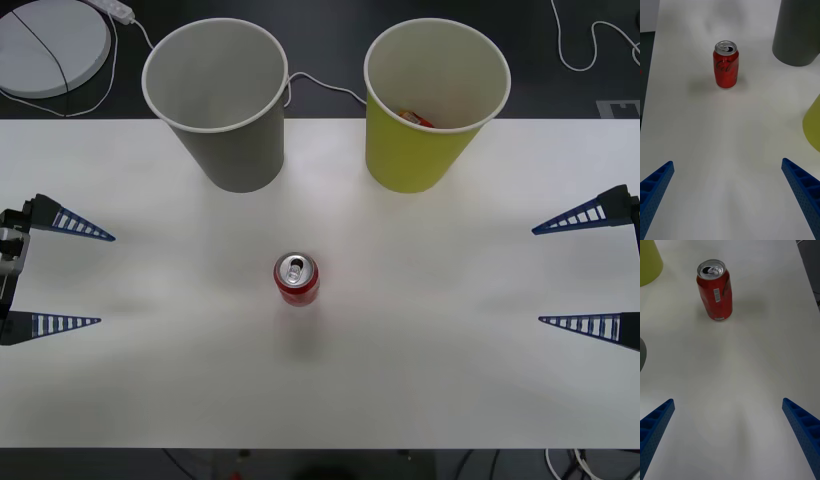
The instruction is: Put the can into the green bin and the plastic bottle into the gray bin
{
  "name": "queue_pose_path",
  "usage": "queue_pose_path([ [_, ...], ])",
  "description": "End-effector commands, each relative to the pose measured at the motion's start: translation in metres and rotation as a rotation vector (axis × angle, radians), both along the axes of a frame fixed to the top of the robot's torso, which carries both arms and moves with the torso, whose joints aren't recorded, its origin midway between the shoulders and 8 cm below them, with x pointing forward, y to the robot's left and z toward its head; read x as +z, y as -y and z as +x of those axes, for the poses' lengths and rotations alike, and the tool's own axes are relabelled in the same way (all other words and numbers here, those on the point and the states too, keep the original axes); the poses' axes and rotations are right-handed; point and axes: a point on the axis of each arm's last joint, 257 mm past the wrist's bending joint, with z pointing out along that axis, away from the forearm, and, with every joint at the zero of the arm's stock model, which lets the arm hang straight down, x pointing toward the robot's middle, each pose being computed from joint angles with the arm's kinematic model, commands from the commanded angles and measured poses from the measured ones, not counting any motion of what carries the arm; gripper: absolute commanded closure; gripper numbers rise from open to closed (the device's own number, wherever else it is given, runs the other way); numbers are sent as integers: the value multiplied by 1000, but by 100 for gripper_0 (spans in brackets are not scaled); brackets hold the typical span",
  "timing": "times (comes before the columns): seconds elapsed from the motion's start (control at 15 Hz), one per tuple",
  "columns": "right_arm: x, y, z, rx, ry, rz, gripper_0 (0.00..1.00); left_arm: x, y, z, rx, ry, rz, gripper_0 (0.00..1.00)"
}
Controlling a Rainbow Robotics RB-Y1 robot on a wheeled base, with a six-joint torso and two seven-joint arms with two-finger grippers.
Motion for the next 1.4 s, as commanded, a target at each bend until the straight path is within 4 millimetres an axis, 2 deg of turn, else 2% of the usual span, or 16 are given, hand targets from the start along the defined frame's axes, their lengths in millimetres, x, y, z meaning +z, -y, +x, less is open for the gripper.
queue_pose_path([
  [0.07, 0, 0, 0, 0, 0, 0, 0, 0, 0, 0, 0, 0, 0, 0],
  [0.2, 0, 0, 0, 0, 0, 0, 0, 0, 0, 0, 0, 0, 0, 0],
  [0.27, -13, 0, -6, -13, -36, 24, 0, 0, 0, 0, 0, 0, 0, 0],
  [0.33, -14, 0, -6, -26, -43, 41, 0, 0, 0, 0, 0, 0, 0, 0],
  [0.67, -13, -4, 8, -59, 2, 66, 0, 0, 0, 0, 0, 0, 0, 0],
  [1.07, -33, -18, 21, -111, 7, 149, 0, 0, 0, 0, 0, 0, 0, 0],
  [1.4, -51, -25, 29, -81, 69, 239, 0, 0, 0, 0, 0, 0, 0, 0],
])
